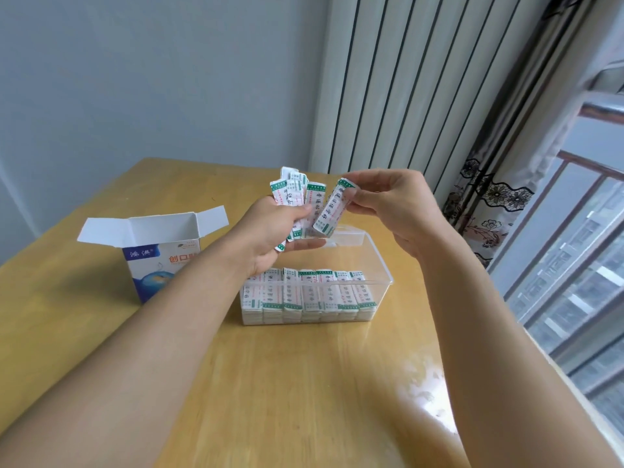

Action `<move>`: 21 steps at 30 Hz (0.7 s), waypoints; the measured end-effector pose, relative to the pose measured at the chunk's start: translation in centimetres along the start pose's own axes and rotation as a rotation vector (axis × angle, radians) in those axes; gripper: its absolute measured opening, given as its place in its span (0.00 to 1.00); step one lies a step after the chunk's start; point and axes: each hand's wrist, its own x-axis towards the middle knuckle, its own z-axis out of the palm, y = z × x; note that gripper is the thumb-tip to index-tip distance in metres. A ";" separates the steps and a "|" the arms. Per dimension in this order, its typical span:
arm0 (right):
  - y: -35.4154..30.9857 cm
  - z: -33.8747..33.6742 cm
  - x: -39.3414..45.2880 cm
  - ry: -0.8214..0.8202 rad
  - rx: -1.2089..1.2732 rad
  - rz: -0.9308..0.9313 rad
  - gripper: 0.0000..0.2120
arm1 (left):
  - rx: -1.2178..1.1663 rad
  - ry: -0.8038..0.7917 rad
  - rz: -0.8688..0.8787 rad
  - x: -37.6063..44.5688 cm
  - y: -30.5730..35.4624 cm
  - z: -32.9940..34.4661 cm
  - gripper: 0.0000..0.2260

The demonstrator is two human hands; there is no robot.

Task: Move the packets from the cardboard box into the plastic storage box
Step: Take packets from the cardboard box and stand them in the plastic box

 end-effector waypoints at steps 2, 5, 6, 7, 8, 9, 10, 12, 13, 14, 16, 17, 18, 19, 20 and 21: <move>-0.9 -1.3 -0.1 -0.067 -0.090 0.045 0.06 | 0.074 0.076 0.069 0.3 -0.2 -0.2 0.09; -1.7 -2.2 0.6 -0.221 -0.545 0.141 0.08 | 0.113 0.134 0.141 0.5 -0.1 -0.4 0.10; -1.8 -2.1 0.9 -0.278 -0.703 0.160 0.09 | 0.098 0.128 0.141 0.4 0.0 -0.4 0.11; -1.7 -1.8 1.0 -0.332 -0.805 0.184 0.10 | 0.090 0.118 0.140 0.4 0.1 -0.3 0.11; -1.6 -1.5 1.1 -0.380 -0.860 0.210 0.10 | 0.091 0.110 0.141 0.3 0.1 -0.3 0.11; -1.5 -1.2 1.2 -0.418 -0.903 0.231 0.11 | 0.094 0.104 0.142 0.2 0.2 -0.3 0.11; -1.4 -0.8 1.3 -0.449 -0.956 0.240 0.11 | 0.090 0.100 0.145 0.1 0.3 -0.2 0.11; -1.2 -0.3 1.5 -0.502 -1.086 0.225 0.11 | 0.083 0.093 0.155 -0.1 0.4 -0.3 0.11; -1.1 -0.2 1.6 -0.521 -1.150 0.211 0.11 | 0.081 0.096 0.160 -0.1 0.4 -0.3 0.11; -1.1 0.0 1.7 -0.540 -1.209 0.202 0.11 | 0.078 0.098 0.164 -0.2 0.5 -0.4 0.11; -1.0 0.3 1.8 -0.570 -1.314 0.189 0.10 | 0.075 0.096 0.163 -0.3 0.6 -0.4 0.11; -0.9 0.4 1.9 -0.579 -1.362 0.178 0.09 | 0.074 0.092 0.160 -0.3 0.7 -0.4 0.11; -0.9 0.6 1.9 -0.586 -1.409 0.163 0.10 | 0.073 0.088 0.158 -0.4 0.7 -0.3 0.11; -0.9 0.8 1.9 -0.592 -1.454 0.147 0.10 | 0.073 0.084 0.156 -0.4 0.7 -0.3 0.11; -0.8 1.1 1.9 -0.600 -1.497 0.136 0.10 | 0.072 0.082 0.153 -0.5 0.7 -0.3 0.11; -0.6 1.3 1.9 -0.607 -1.536 0.130 0.10 | 0.072 0.082 0.149 -0.5 0.7 -0.3 0.11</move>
